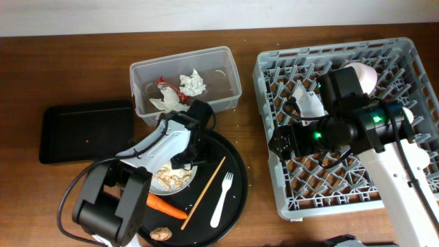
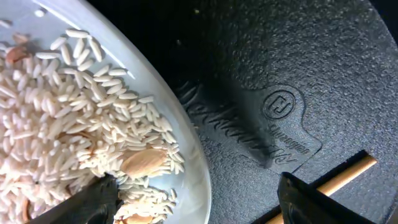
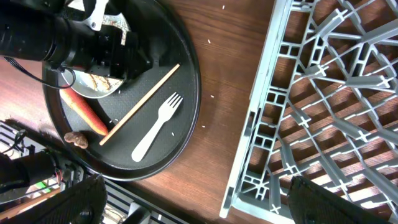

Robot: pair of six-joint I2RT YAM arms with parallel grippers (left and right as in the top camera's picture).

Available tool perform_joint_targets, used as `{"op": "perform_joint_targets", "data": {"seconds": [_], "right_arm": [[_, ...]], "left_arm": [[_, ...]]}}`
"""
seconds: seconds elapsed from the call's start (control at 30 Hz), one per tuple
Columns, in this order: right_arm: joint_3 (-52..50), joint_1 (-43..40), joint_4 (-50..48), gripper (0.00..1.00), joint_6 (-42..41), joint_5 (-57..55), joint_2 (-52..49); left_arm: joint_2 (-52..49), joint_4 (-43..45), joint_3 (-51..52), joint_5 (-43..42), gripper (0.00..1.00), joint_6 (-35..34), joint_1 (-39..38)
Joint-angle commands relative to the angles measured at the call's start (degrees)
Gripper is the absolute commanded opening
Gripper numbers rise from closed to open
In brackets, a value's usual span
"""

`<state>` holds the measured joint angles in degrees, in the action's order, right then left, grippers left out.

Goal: Sort waste into correct bins and load items into the dishwasher rack
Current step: 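Grasp the rim of the rice plate with the left gripper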

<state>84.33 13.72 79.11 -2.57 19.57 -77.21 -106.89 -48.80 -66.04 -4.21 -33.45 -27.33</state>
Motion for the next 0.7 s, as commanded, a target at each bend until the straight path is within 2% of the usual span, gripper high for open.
{"op": "perform_joint_targets", "data": {"seconds": [0.0, 0.4, 0.53, 0.67], "right_arm": [[-0.17, 0.48, 0.22, 0.95, 0.17, 0.79, -0.09], [-0.2, 0.48, 0.22, 0.95, 0.2, 0.79, -0.09], [-0.17, 0.48, 0.22, 0.95, 0.2, 0.79, -0.09], [-0.2, 0.48, 0.2, 0.95, 0.2, 0.79, -0.09]], "left_arm": [[-2.08, 1.07, 1.68, 2.29, 0.81, 0.55, -4.72], [-2.08, 4.44, 1.68, 4.11, 0.82, 1.2, -5.68], [-2.08, 5.11, 1.6, 4.66, 0.77, 3.87, -5.68], [-2.08, 5.62, 1.4, 1.88, 0.77, 4.48, -5.68]]}}
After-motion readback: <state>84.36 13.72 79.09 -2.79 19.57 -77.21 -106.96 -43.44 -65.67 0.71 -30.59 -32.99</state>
